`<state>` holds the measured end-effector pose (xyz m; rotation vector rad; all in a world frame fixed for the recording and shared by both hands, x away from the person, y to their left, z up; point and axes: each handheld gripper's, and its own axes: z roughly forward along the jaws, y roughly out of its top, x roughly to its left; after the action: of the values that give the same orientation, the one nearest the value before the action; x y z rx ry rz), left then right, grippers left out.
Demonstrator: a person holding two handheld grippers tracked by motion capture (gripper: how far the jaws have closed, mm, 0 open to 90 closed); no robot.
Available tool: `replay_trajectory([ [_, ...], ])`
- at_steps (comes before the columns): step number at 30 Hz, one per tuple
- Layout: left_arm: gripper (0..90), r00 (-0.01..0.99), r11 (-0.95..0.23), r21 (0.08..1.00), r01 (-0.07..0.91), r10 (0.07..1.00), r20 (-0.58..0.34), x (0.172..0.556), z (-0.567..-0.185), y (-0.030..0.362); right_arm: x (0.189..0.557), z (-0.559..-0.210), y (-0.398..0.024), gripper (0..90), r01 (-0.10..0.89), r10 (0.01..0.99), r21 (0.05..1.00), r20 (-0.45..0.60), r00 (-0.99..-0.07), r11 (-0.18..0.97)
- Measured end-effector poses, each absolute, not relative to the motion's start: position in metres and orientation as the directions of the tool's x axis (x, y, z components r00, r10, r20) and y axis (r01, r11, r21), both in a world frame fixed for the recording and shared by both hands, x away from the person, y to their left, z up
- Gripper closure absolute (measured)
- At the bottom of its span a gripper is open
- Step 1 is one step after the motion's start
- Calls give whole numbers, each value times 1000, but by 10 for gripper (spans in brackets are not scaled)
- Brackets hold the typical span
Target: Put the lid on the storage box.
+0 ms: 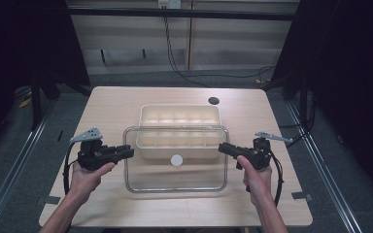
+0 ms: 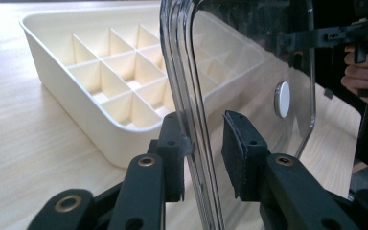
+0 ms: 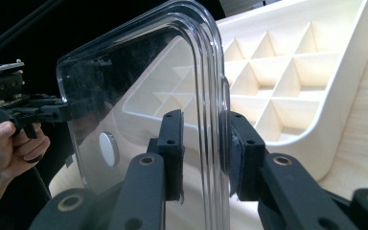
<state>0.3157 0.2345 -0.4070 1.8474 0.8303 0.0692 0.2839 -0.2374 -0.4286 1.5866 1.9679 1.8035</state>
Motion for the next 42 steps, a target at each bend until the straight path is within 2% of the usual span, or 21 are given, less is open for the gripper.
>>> replay_trajectory([
  [10, 710, 758, -180, 857, 484, 575, -307, 324, -388, 236, 300, -408, -237, 709, 587, 661, 783, 554, -506, -206],
  [21, 708, 748, -179, 859, 480, 595, -294, 341, -379, 233, 315, -397, -236, 703, 581, 681, 789, 539, -496, -201],
  [28, 712, 737, -137, 866, 481, 598, -315, 353, -368, 230, 327, -388, -238, 698, 567, 685, 796, 535, -495, -212],
  [42, 706, 734, -148, 876, 459, 618, -281, 374, -351, 226, 348, -372, -238, 689, 554, 700, 809, 512, -498, -198],
])
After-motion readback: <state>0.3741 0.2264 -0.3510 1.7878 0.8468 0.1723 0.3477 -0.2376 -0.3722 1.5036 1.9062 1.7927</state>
